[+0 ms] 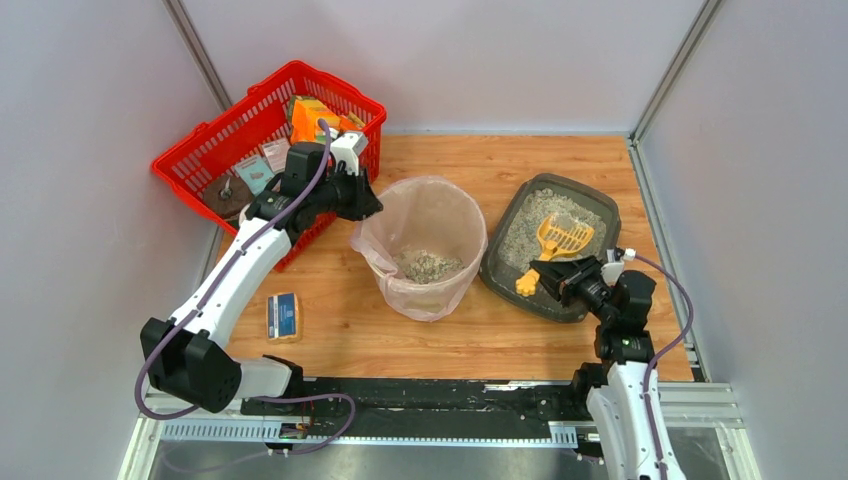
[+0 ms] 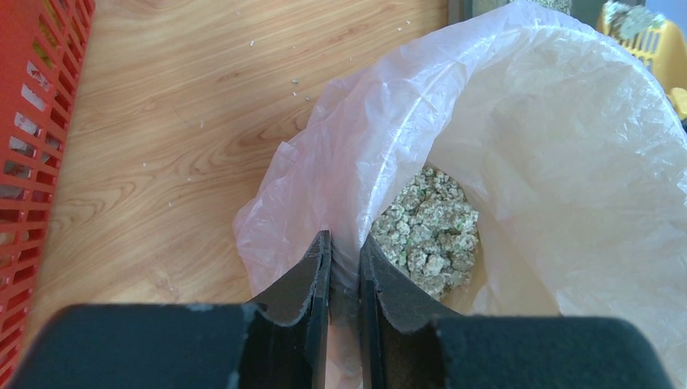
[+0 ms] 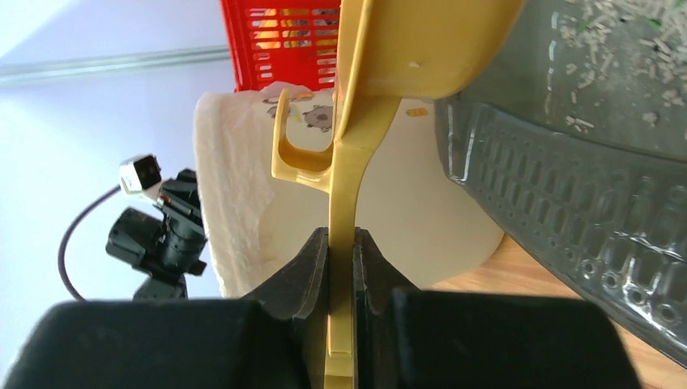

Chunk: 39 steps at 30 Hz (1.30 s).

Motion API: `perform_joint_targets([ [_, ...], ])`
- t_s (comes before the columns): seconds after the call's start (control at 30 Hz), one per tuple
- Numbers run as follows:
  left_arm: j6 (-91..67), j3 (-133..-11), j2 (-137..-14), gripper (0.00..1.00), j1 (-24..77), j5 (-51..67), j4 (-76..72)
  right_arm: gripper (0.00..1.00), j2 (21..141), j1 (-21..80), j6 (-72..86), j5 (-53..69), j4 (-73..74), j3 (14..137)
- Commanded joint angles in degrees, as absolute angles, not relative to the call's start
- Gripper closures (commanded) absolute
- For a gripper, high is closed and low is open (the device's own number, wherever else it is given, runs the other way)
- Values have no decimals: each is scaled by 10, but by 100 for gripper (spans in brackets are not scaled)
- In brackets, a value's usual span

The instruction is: Clean the litter box

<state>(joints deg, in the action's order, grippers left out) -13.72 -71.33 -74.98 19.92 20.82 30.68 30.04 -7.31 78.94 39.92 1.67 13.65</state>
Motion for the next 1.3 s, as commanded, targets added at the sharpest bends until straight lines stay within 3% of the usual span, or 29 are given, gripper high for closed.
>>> perform_joint_targets([
  [0.0,-136,-733,-731,100,208,243,311,100,262,-75,730,404,-17,139],
  [0.4,-133,-734,-744,100,208,240,316,100,266,-74,741,456,-162,97],
  [0.53,-134,-735,-747,100,208,243,316,100,237,-75,690,425,-99,96],
  [0.63,-134,-734,-749,100,208,240,316,100,242,-74,733,453,-175,72],
  [0.93,-134,-736,-752,100,208,243,317,100,205,-76,722,423,-116,45],
  [1.03,-134,-733,-751,100,208,243,316,100,218,-74,757,448,-217,27],
  [1.17,-131,-737,-749,100,208,236,320,100,208,-79,674,413,-38,77],
  [1.27,-129,-739,-744,100,208,229,321,100,225,-78,774,446,-214,29],
])
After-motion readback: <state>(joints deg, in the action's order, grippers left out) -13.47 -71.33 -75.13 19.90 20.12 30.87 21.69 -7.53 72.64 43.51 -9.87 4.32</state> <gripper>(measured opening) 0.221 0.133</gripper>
